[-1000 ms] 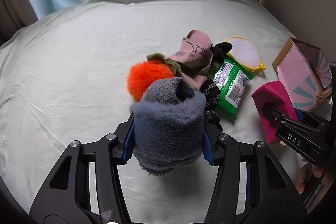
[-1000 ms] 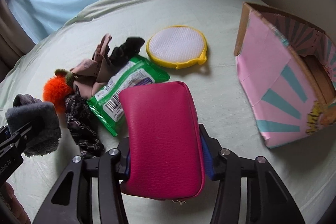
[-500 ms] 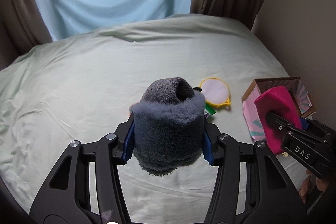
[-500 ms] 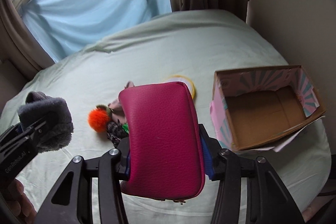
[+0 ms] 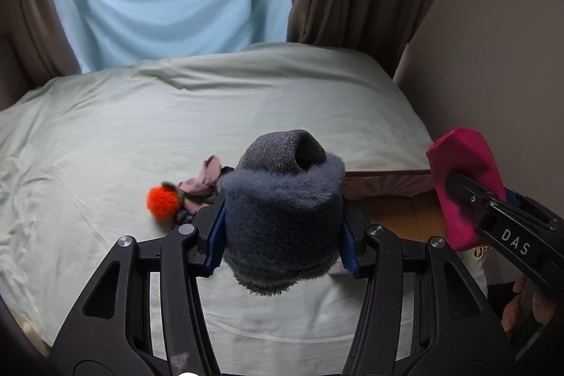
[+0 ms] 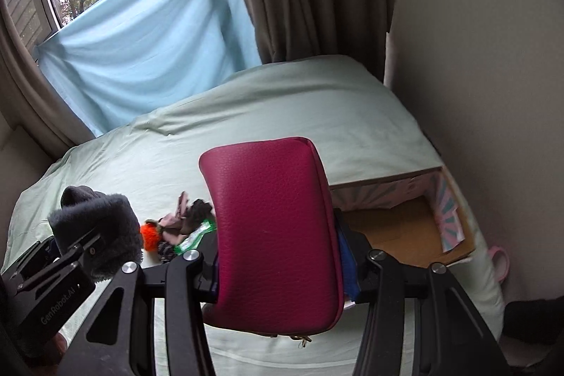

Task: Organize soft objects
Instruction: 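Carry slipper and pink pouch into the cardboard box and open both tools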

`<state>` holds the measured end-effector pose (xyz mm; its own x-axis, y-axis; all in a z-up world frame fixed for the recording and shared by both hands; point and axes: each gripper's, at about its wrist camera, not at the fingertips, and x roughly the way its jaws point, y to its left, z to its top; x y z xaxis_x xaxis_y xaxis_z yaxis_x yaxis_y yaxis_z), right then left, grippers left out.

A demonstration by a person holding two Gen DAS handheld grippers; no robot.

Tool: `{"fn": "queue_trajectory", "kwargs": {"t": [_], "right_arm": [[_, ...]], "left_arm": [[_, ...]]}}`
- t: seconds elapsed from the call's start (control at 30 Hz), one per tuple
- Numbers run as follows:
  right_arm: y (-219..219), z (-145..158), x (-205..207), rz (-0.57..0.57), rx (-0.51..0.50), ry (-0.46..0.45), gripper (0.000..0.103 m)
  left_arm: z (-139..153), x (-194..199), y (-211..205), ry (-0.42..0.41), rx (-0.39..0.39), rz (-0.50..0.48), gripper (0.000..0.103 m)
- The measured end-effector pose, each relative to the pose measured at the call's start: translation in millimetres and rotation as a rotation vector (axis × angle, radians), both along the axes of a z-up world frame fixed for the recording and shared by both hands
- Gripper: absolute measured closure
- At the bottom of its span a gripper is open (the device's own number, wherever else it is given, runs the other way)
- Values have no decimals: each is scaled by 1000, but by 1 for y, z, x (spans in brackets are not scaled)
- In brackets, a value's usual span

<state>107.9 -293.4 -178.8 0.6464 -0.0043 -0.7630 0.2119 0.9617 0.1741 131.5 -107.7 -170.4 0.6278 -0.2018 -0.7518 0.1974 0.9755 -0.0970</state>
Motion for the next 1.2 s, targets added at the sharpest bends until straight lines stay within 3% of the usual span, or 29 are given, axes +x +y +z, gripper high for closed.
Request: {"fn": "queue_trajectory", "kwargs": {"t": [0.3,0.63,1.0,1.2], "right_arm": [[-85,-24,19,25,43,113,56],[-167,-97,52,-10,101,310,56],[-206,-176,92,-10,177,540,56],[-211,-199,100,-13,223,589,56]], "left_arm": [[-26,21,-106,93,-4,-3,55],[-110,63,-191,297,71,-76,55],[-214,106,-239,524,159,-109,55],[-237,112,-245,593,192,-105,55]]}}
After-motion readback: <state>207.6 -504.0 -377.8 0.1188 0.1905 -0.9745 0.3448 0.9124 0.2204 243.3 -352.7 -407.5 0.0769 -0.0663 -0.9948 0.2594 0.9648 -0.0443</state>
